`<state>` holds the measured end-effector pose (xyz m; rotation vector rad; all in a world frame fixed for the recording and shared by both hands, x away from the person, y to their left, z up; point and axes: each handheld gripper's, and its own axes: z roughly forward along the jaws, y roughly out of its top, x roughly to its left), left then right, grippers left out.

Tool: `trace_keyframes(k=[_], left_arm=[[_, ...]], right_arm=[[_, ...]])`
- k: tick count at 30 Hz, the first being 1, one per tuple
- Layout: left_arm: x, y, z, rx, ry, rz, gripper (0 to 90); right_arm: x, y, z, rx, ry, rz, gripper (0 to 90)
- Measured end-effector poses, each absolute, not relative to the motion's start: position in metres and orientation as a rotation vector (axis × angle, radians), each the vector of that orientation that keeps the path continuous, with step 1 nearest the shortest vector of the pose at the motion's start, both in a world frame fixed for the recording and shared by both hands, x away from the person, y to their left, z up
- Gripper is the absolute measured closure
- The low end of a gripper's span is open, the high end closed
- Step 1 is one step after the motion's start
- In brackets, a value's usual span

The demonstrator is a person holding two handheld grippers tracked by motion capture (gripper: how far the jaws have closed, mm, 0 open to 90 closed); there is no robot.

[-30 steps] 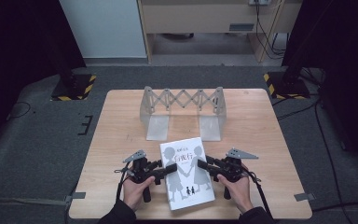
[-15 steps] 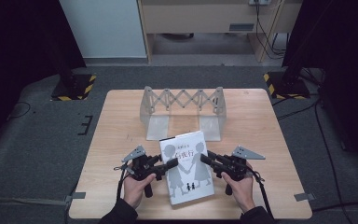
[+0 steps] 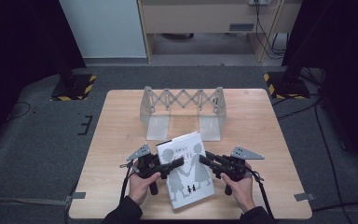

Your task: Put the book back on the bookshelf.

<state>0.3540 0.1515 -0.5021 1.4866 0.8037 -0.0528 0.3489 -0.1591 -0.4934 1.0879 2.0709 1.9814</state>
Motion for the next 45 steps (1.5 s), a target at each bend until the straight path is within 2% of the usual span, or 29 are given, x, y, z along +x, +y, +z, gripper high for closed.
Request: trace_keyframes(k=[6, 7, 12, 18, 33, 39, 40, 41, 43, 45], left_arm=[[0.356, 0.153, -0.502, 1.467, 0.831, -0.093, 43.8], [0.355, 0.153, -0.501, 1.467, 0.837, -0.096, 45.1], [0.354, 0.153, -0.499, 1.463, 0.855, -0.112, 46.5], [0.353, 0.154, -0.5, 1.455, 0.889, -0.119, 46.1], [0.351, 0.145, -0.494, 1.47, 0.907, -0.056, 42.8], [0.352, 0.148, -0.488, 1.476, 0.924, -0.105, 47.2], [0.352, 0.148, -0.485, 1.477, 0.928, -0.11, 48.7], [0.351, 0.149, -0.482, 1.479, 0.931, -0.117, 48.7], [0.349, 0.152, -0.477, 1.473, 0.929, -0.137, 50.4], [0.347, 0.154, -0.471, 1.488, 0.912, -0.11, 51.7]], right_arm=[[0.351, -0.159, -0.495, 1.121, 2.063, 1.983, 66.6], [0.351, -0.161, -0.495, 1.136, 2.074, 1.966, 62.6], [0.352, -0.17, -0.497, 1.184, 2.108, 1.94, 59.2], [0.35, -0.166, -0.503, 1.174, 2.178, 1.953, 62.2], [0.348, -0.165, -0.501, 1.133, 2.196, 1.939, 63.2], [0.349, -0.166, -0.499, 1.151, 2.208, 1.935, 62.8], [0.349, -0.166, -0.498, 1.148, 2.196, 1.932, 57.9], [0.349, -0.166, -0.498, 1.148, 2.196, 1.932, 57.9], [0.35, -0.169, -0.498, 1.156, 2.192, 1.918, 52.5], [0.35, -0.173, -0.497, 1.154, 2.175, 1.899, 50.5]])
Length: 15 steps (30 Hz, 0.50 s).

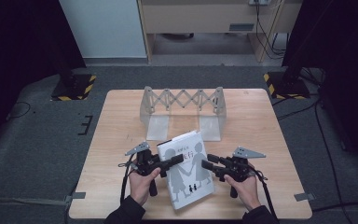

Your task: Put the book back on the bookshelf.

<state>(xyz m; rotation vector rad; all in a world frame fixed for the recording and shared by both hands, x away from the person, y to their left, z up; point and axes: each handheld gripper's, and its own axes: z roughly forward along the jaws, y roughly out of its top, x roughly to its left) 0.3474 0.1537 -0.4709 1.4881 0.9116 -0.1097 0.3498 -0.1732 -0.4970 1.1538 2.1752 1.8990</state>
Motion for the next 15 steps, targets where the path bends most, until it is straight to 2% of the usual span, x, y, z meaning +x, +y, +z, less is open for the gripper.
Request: trace_keyframes(k=[9, 11, 12, 15], left_arm=[[0.343, 0.164, -0.453, 1.502, 0.919, 0.014, 52.6], [0.343, 0.168, -0.45, 1.505, 0.923, 0.031, 52.6], [0.343, 0.171, -0.445, 1.511, 0.921, 0.054, 52.6], [0.342, 0.174, -0.44, 1.521, 0.921, 0.084, 52.6]], right_arm=[[0.356, -0.201, -0.5, 1.216, 2.093, 1.628, 40.8], [0.358, -0.205, -0.503, 1.253, 2.085, 1.509, 36.6], [0.36, -0.208, -0.506, 1.265, 2.092, 1.376, 30.7], [0.363, -0.212, -0.511, 1.289, 2.104, 1.253, 28.1]])
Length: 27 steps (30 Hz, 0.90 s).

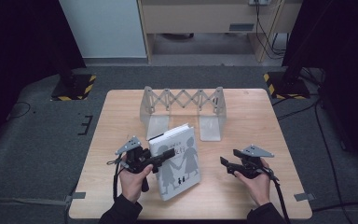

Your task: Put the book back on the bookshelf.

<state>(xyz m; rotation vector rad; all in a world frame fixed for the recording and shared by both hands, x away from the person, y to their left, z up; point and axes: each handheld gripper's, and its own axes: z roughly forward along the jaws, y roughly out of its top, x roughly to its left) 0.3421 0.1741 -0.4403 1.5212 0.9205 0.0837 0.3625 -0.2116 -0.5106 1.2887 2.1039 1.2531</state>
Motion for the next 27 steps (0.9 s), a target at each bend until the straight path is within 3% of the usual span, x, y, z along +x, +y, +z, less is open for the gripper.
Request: trace_keyframes(k=[23, 27], left_arm=[[0.341, 0.209, -0.404, 1.53, 0.971, 0.365, 52.6], [0.343, 0.217, -0.399, 1.521, 0.994, 0.416, 52.6]], right_arm=[[0.374, -0.25, -0.535, 1.392, 2.112, 0.884, 20.1], [0.377, -0.253, -0.538, 1.428, 2.098, 0.902, 14.0]])
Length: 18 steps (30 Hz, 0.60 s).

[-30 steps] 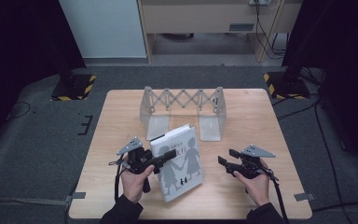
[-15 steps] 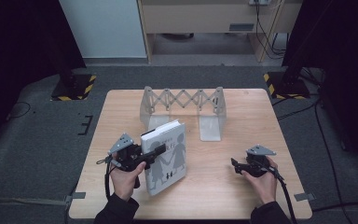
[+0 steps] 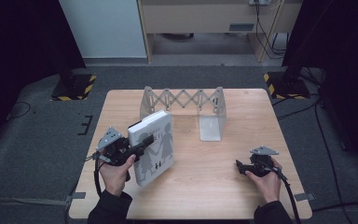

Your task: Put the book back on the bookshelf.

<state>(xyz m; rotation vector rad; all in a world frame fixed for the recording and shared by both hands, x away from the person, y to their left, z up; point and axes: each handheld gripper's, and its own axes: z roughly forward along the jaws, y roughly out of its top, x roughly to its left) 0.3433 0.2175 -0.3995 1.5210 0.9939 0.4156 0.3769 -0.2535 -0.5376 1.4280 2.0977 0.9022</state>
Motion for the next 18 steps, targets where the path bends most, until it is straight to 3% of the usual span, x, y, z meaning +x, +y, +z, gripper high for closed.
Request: trace_keyframes(k=[18], left_arm=[[0.393, 0.217, -0.386, 1.527, 1.082, 0.568, 52.5]], right_arm=[[0.379, -0.253, -0.539, 1.434, 2.113, 0.898, 7.5]])
